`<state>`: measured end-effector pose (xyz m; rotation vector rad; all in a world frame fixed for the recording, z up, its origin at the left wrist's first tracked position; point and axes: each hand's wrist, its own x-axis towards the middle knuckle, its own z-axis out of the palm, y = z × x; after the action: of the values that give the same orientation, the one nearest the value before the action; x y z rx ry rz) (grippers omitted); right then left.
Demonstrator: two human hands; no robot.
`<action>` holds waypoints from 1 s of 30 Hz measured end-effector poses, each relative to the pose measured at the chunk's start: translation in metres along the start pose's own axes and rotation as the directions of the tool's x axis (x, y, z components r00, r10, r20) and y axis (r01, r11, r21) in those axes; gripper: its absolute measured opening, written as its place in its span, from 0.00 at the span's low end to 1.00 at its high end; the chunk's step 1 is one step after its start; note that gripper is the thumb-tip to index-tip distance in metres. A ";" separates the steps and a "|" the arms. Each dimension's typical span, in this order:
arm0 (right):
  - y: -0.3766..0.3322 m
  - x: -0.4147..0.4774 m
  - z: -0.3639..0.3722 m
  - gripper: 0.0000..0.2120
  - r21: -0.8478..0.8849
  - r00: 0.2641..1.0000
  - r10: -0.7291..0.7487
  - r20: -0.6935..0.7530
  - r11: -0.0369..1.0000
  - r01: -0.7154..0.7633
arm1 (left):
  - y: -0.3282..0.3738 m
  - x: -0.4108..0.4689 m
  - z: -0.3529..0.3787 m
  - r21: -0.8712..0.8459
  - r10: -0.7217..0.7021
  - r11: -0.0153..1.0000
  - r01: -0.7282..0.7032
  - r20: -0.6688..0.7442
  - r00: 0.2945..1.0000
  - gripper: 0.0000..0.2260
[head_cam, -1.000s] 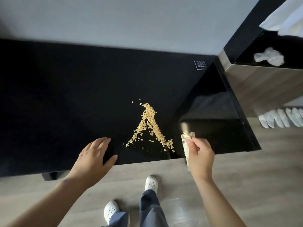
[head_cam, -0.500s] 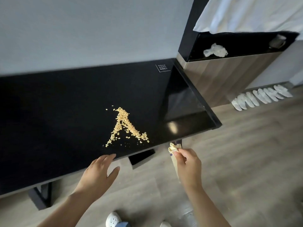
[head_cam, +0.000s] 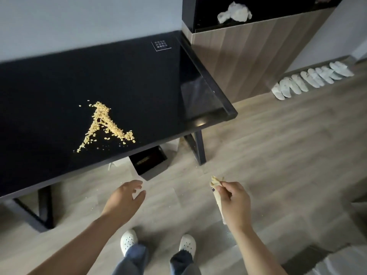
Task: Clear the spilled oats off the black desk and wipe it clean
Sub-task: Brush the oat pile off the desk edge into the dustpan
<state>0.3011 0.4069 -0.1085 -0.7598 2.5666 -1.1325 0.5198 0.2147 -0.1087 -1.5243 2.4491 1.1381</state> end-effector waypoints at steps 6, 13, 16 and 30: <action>0.046 0.000 0.009 0.06 -0.021 0.997 0.035 0.068 0.999 -0.034 | -0.006 0.023 0.038 0.002 -0.074 0.997 0.075 0.062 0.995 0.14; 0.100 0.004 0.080 0.07 -0.068 0.984 0.088 0.155 0.995 -0.078 | -0.057 0.073 0.098 -0.026 -0.190 0.981 0.194 0.129 0.973 0.13; 0.125 -0.002 0.130 0.07 -0.074 0.975 0.117 0.188 0.992 -0.105 | -0.092 0.089 0.132 -0.042 -0.248 0.966 0.255 0.134 0.960 0.14; 0.229 -0.002 0.308 0.06 0.031 0.975 0.142 0.171 0.988 -0.149 | -0.222 0.235 0.257 -0.055 -0.437 0.897 0.439 0.038 0.899 0.14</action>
<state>0.3444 0.3473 -0.4848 -0.6175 2.4054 -1.0294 0.4896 0.1344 -0.5129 -1.9319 1.9158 1.1351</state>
